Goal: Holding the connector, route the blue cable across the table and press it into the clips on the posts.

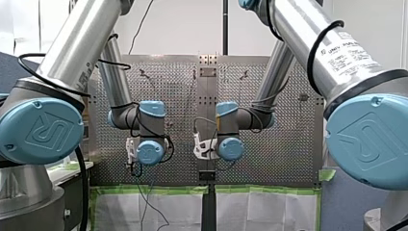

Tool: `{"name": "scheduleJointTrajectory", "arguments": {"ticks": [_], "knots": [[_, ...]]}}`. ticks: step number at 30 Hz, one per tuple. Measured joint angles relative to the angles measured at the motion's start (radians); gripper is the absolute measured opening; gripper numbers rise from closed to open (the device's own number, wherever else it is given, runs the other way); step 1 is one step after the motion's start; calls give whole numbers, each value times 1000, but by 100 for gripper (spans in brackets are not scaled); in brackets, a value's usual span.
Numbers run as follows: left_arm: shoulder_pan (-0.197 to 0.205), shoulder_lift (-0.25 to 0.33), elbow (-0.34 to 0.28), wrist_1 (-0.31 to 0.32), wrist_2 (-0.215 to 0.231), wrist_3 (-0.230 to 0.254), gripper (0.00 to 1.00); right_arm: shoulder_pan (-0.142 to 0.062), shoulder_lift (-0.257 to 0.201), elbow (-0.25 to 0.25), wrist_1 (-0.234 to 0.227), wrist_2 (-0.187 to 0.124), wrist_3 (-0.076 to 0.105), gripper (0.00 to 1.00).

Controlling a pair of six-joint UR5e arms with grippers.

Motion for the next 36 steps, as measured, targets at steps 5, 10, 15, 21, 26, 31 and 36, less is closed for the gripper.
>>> {"name": "scheduleJointTrajectory", "arguments": {"ticks": [5, 10, 15, 21, 26, 31, 36], "knots": [[-2, 2, -2, -2, -2, 2, 0, 2, -1, 0, 45, -1, -2, 0], [-8, 31, -23, -31, -31, 26, 0, 7, -27, -20, 85, 1, 9, 0], [0, 68, -30, -68, -68, 26, 0, 10, -65, -30, 124, -6, 45, 0], [21, 115, -26, -116, -115, 40, 0, 1, -116, -47, 170, -51, 95, 0], [41, 162, -7, -161, -162, 48, 0, -1, -160, -84, 207, -94, 119, 0], [54, 204, 23, -204, -198, 53, 0, 2, -207, -131, 244, -141, 129, 0], [62, 245, 53, -245, -206, 47, 0, 8, -245, -172, 253, -163, 143, 0]]}}
